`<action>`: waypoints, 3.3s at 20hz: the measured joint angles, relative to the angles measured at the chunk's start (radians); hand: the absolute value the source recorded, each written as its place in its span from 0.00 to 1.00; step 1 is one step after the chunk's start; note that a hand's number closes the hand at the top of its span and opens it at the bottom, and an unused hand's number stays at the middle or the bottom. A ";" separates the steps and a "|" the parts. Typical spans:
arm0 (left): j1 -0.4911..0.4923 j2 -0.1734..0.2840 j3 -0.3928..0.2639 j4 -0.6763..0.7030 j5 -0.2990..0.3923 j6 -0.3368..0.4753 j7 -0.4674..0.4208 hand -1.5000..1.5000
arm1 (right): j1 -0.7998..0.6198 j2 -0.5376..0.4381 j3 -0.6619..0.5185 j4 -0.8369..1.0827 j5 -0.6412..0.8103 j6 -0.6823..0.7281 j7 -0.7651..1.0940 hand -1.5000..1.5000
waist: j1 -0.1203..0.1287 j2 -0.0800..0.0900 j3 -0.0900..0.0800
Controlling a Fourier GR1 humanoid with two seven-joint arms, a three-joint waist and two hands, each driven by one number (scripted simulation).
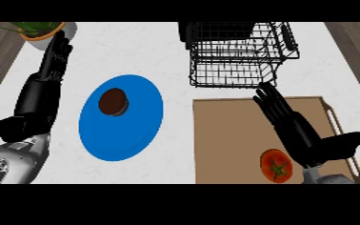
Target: Pick the tomato from the tray and place it in the tiered basket
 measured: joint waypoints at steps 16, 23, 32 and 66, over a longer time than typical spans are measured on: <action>0.086 -0.188 -0.074 0.109 0.015 0.063 0.041 0.50 | 0.101 -0.229 -0.302 -0.007 -0.318 0.639 -0.317 0.00 | -0.008 -0.018 -0.034; 0.108 -0.200 -0.065 0.127 0.018 0.063 0.030 0.50 | 0.182 -0.391 -0.541 -0.126 -0.156 0.704 -0.328 0.00 | -0.031 -0.029 -0.035; 0.129 -0.202 -0.055 0.124 0.016 0.073 0.035 0.50 | 0.220 -0.528 -0.740 -0.536 0.277 0.617 -0.332 0.00 | -0.056 -0.041 -0.036; 0.101 -0.221 -0.040 0.127 -0.006 0.043 0.055 0.50 | 0.621 -0.516 -0.689 -0.847 0.660 0.458 -0.302 0.00 | -0.033 -0.034 -0.039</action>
